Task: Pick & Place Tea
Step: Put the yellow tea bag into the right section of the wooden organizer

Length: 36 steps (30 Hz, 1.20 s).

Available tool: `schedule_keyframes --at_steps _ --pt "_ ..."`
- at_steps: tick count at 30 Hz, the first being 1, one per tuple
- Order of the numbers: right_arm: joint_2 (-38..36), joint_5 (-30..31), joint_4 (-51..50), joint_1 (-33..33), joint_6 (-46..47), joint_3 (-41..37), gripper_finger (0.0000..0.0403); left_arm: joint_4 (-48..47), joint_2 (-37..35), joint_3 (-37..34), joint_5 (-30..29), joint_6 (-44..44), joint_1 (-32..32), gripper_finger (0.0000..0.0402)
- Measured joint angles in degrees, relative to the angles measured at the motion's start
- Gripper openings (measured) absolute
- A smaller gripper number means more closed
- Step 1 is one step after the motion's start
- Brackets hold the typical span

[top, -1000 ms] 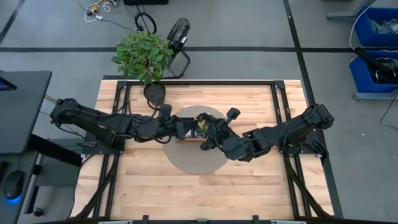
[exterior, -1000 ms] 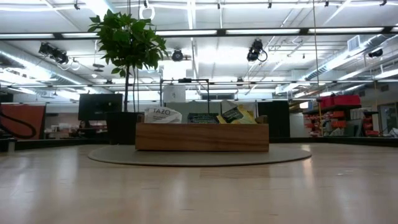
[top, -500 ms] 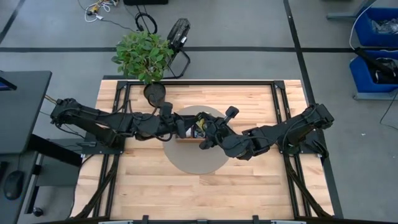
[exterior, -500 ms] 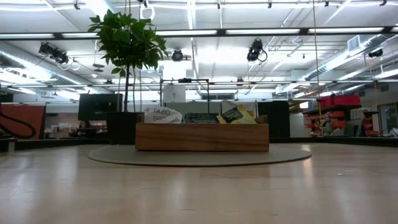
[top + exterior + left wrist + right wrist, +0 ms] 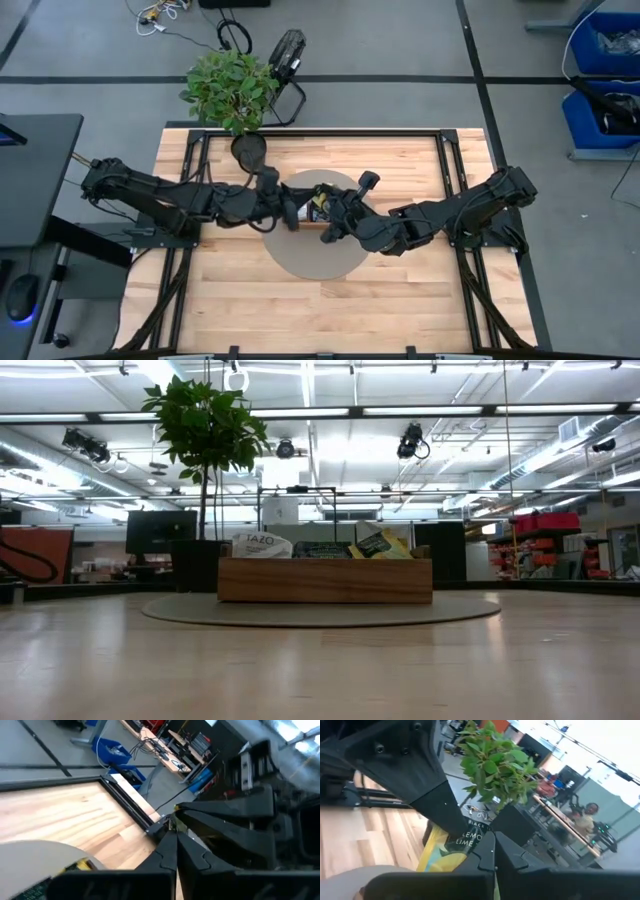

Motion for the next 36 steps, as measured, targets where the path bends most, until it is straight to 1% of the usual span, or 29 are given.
schedule_keyframes --at_steps 4,7,10,12,14,17,20,23,25,30,33,36 --pt "-0.8 -2.2 0.0 0.6 -1.5 0.0 0.0032 -1.7 0.0 0.0 -0.1 3.5 -0.4 0.0003" --pt "-2.2 -5.6 0.1 0.8 -0.6 0.0 0.0062 -2.8 0.0 0.0 1.6 5.1 -0.6 0.0002" --pt "-4.0 -7.2 -0.7 0.8 1.6 0.0 0.0099 -3.9 0.0 0.0 4.4 6.7 -0.6 0.0002" --pt "-5.7 -9.5 -2.4 0.7 3.9 0.0 0.0124 -4.8 0.0 0.0 5.9 7.9 -0.7 0.0002" --pt "-8.0 -15.0 -4.5 0.7 7.2 0.0 0.0147 -5.8 0.0 0.0 9.0 11.2 -0.7 0.0002" --pt "-11.9 -28.5 -8.9 0.7 10.9 0.0 0.017 -7.4 0.0 0.0 15.2 16.2 -0.6 0.0001" --pt "-15.3 -40.6 -15.0 -0.4 18.1 0.0 0.0177 -10.1 0.0 0.0 20.1 19.4 -0.8 0.0001" --pt "-16.8 -49.9 -22.4 -3.0 29.4 0.1 0.0178 -11.8 0.0 0.0 24.3 22.3 -0.8 0.0001" --pt "-16.1 -55.9 -25.8 -4.8 33.6 0.0 0.0178 -12.5 0.0 0.0 25.6 23.8 -0.7 0.0001" --pt "-10.9 -63.3 -25.2 -6.6 34.2 0.0 0.0178 -13.2 -0.1 0.0 25.9 25.7 0.6 0.0001" --pt "-8.2 -65.0 -25.2 -7.3 33.7 0.0 0.0178 -14.8 -0.1 0.0 25.9 25.9 1.3 0.0001" --pt "-7.4 -65.6 -24.7 -8.1 32.8 0.0 0.0178 -17.6 -0.1 0.0 25.9 26.3 1.4 0.0001"
